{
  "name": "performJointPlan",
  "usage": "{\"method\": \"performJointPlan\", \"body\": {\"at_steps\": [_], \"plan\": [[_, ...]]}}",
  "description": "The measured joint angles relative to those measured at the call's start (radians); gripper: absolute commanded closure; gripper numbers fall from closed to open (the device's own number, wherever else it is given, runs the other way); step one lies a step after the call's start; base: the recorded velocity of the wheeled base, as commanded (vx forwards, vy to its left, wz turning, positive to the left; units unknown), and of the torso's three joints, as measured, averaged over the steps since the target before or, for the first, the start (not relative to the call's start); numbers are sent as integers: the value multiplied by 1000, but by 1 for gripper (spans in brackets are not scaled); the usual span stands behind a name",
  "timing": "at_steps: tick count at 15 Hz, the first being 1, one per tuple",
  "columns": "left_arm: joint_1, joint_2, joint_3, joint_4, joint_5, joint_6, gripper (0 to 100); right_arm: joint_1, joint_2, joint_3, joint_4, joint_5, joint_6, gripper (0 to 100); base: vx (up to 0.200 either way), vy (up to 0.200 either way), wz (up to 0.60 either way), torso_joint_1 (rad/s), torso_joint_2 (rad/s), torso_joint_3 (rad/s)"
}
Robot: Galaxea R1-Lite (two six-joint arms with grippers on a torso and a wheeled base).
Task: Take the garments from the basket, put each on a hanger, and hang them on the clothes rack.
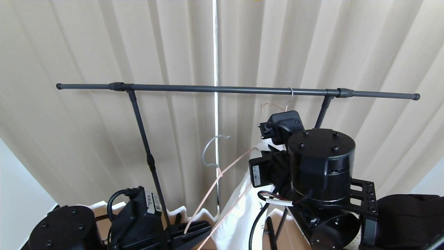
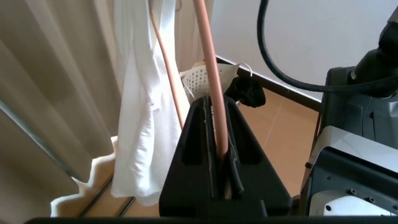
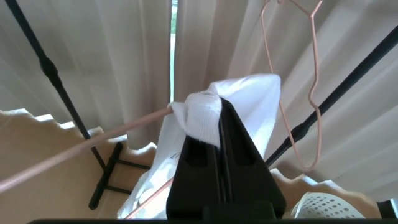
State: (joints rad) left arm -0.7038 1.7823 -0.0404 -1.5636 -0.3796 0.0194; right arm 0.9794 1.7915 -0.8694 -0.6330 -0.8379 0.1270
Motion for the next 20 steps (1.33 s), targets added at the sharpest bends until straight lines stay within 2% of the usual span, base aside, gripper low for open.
{"method": "performJointPlan", "body": {"at_steps": [10, 20], "plan": [[24, 14, -1, -7, 2, 20, 100, 83, -52, 31, 1, 5, -12, 100, 0, 0, 0, 0, 0, 0], [24, 26, -2, -6, 4, 25, 100, 208, -40, 31, 12, 5, -4, 100, 0, 0, 0, 0, 0, 0]]}}
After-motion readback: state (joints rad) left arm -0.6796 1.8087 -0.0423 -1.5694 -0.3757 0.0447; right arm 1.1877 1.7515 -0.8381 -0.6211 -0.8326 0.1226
